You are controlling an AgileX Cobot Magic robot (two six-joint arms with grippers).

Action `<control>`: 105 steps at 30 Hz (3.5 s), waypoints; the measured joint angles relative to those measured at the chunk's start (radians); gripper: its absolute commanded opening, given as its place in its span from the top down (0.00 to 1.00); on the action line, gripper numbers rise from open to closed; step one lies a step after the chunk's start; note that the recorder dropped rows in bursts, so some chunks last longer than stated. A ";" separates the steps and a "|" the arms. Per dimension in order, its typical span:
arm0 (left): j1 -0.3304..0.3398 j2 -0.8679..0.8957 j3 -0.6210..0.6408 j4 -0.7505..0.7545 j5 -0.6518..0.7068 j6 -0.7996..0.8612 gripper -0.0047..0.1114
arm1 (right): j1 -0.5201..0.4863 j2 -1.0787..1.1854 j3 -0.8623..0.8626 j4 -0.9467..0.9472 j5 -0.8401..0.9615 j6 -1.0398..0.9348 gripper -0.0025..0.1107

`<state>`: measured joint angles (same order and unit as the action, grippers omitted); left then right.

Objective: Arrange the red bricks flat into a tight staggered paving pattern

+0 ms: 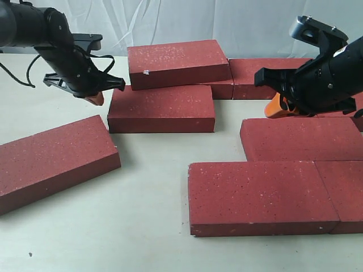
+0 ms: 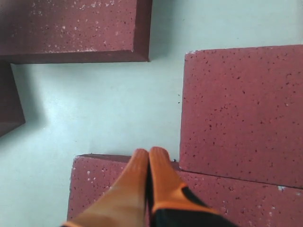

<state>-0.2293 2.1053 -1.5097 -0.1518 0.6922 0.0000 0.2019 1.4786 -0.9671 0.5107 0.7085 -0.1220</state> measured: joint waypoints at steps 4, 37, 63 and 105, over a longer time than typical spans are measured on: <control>-0.008 0.009 0.000 -0.017 -0.024 0.000 0.96 | 0.000 0.000 0.000 0.000 -0.002 0.000 0.98; -0.130 0.054 -0.004 -0.167 -0.136 0.037 0.96 | 0.000 0.000 0.000 0.000 -0.002 -0.001 0.98; -0.168 0.105 -0.018 -0.330 -0.195 0.113 0.96 | 0.000 0.000 0.000 0.000 -0.002 -0.001 0.98; -0.239 0.175 -0.024 -0.688 -0.295 0.371 0.96 | 0.000 0.000 0.000 0.009 -0.004 -0.001 0.98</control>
<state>-0.4681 2.2804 -1.5336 -0.8398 0.3968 0.3711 0.2019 1.4786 -0.9671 0.5201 0.7044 -0.1225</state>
